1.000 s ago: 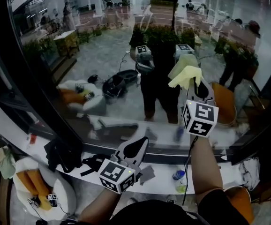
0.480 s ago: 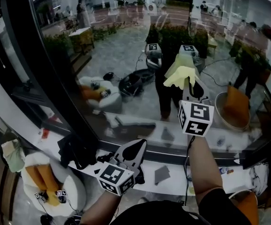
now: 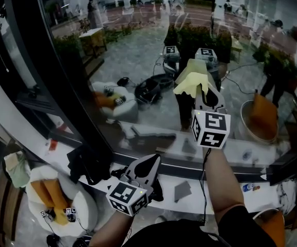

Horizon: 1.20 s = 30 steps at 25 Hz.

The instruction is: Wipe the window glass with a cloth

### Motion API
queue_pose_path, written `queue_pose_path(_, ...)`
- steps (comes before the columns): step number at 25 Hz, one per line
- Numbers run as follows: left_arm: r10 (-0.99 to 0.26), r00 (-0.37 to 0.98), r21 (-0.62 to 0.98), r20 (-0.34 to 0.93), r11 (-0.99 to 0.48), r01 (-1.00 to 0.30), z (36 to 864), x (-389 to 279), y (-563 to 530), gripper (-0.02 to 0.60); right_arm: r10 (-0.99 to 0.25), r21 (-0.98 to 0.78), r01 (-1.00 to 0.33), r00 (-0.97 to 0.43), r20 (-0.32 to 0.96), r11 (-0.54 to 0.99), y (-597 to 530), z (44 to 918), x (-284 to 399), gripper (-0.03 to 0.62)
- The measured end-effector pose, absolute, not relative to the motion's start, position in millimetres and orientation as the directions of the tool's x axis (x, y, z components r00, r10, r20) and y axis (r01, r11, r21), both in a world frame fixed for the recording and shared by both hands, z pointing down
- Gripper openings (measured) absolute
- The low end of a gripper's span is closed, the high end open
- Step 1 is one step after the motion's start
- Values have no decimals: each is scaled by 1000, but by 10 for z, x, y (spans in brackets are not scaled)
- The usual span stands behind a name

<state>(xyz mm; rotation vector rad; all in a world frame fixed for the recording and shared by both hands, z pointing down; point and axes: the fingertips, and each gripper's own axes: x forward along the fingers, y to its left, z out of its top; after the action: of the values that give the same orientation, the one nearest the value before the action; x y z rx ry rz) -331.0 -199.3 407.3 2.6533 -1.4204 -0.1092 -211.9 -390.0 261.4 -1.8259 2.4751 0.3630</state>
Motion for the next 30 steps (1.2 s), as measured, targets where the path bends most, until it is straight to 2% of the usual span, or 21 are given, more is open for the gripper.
queue_pose_path(21,-821,570,165,-13,-564,-809,4052,-3260,-2051,-2,-932,189,-939,-319,-173,286,-3915,2622,-2155,37)
queue_pose_path(30,-801,598,164,-28,-594,-788,4020,-3263,-1916,-2,-930,149,-931,-350,-109,333,-3840,2652,-2167,37)
